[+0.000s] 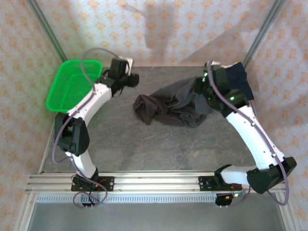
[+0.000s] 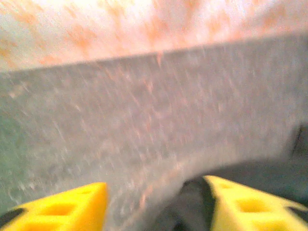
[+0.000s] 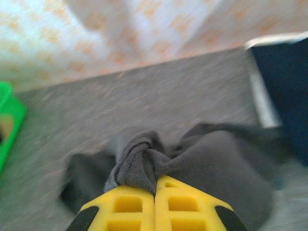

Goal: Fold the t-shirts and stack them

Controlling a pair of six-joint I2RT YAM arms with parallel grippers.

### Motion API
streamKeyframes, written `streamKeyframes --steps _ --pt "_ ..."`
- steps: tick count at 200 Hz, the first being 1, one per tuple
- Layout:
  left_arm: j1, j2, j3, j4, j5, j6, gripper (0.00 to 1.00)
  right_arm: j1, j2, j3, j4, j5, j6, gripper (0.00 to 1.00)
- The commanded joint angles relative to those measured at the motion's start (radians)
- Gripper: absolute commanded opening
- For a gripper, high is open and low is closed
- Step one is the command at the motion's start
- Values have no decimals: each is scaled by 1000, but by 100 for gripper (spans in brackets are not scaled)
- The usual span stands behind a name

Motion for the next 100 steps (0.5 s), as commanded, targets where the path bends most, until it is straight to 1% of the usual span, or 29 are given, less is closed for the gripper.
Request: streamKeyframes --steps 1,9,16,31,41,53,68,75,81,90,100 --pt "11 89 141 -190 20 -33 61 146 82 -132 198 -182 139 0" --pt "21 76 136 -186 10 -56 63 195 136 -136 194 -228 152 0" --pt "25 54 118 -182 12 -84 64 221 174 -128 152 -235 153 0" --pt "28 -12 45 -165 38 -135 64 237 180 -153 80 -171 162 0" --pt "27 -70 -35 -136 80 -176 65 232 139 -173 20 -92 147 5" --pt "25 -137 -156 -88 114 -238 66 208 85 -177 -78 16 135 10" --pt "7 -219 -303 -33 133 -307 66 148 22 -185 -183 55 118 11" --pt "-9 -251 -363 -13 130 -336 66 120 -11 -200 -204 59 108 15" --pt "-33 -277 -411 4 125 -357 66 100 -39 -216 -207 59 95 19" --pt "-80 -307 -474 31 93 -387 66 72 -70 -242 -201 72 93 28" --pt "-137 -316 -529 63 64 -427 68 42 -105 -264 -188 66 89 30"
